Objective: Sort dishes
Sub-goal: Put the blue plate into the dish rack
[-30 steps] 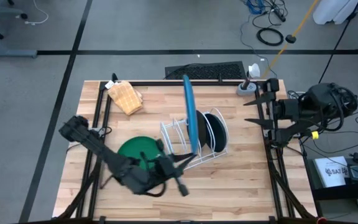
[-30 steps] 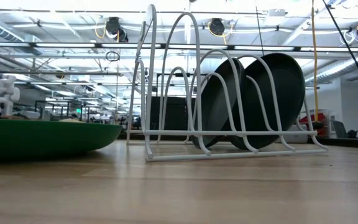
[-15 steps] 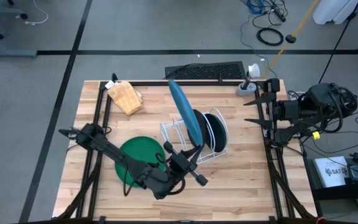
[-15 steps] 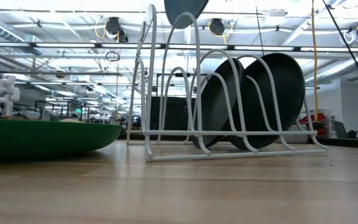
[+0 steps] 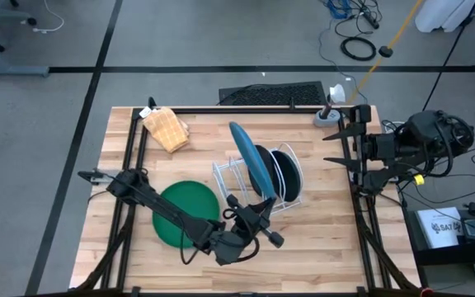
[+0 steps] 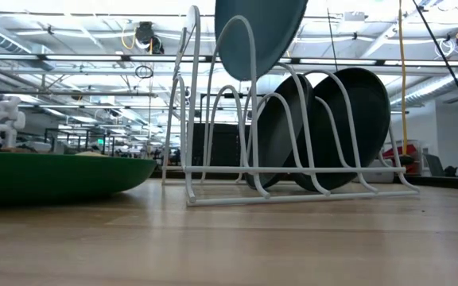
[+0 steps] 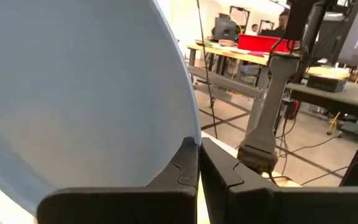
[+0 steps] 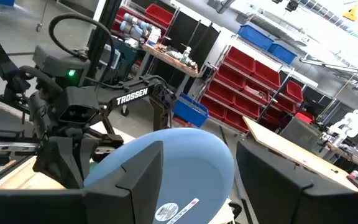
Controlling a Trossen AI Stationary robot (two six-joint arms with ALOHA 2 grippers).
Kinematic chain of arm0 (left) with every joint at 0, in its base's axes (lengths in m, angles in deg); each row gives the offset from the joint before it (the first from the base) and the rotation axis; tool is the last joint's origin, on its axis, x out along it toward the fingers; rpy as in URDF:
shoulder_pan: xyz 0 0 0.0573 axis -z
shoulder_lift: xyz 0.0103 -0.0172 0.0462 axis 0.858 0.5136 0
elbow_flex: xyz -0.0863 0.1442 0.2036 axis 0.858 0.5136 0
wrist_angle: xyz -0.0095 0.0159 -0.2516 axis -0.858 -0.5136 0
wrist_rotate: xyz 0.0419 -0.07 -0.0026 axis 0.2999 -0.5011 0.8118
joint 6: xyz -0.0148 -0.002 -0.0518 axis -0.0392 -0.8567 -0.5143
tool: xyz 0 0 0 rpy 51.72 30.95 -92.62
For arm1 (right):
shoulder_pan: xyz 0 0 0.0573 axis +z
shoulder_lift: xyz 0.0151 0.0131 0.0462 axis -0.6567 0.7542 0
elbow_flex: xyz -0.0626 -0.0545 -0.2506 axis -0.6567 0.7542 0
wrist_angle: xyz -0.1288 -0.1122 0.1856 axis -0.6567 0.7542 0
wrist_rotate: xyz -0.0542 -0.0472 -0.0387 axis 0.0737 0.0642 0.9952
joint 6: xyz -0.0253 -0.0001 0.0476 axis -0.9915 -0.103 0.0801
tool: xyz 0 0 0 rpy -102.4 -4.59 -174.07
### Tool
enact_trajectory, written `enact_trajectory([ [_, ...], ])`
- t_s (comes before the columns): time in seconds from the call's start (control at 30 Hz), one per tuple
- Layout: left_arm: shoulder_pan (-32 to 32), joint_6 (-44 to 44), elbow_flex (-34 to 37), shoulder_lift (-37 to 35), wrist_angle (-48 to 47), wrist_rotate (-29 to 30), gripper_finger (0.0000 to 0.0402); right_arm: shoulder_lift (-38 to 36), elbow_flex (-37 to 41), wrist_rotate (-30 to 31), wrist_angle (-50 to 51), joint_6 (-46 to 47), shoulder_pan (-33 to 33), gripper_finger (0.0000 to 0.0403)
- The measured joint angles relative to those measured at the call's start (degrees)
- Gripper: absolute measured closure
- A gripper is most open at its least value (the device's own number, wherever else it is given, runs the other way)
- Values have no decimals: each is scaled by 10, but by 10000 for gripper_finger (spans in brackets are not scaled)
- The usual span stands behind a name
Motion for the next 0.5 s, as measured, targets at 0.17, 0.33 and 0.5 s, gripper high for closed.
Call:
enact_trajectory([
  [0.17,2,-76,0,5,-51,7,396,0,0,0,7,1,0,204],
  [0.33,9,-183,0,5,-154,7,396,0,0,0,12,5,0,204],
  [0.5,9,-274,0,5,-236,-17,396,0,0,0,14,6,0,204],
])
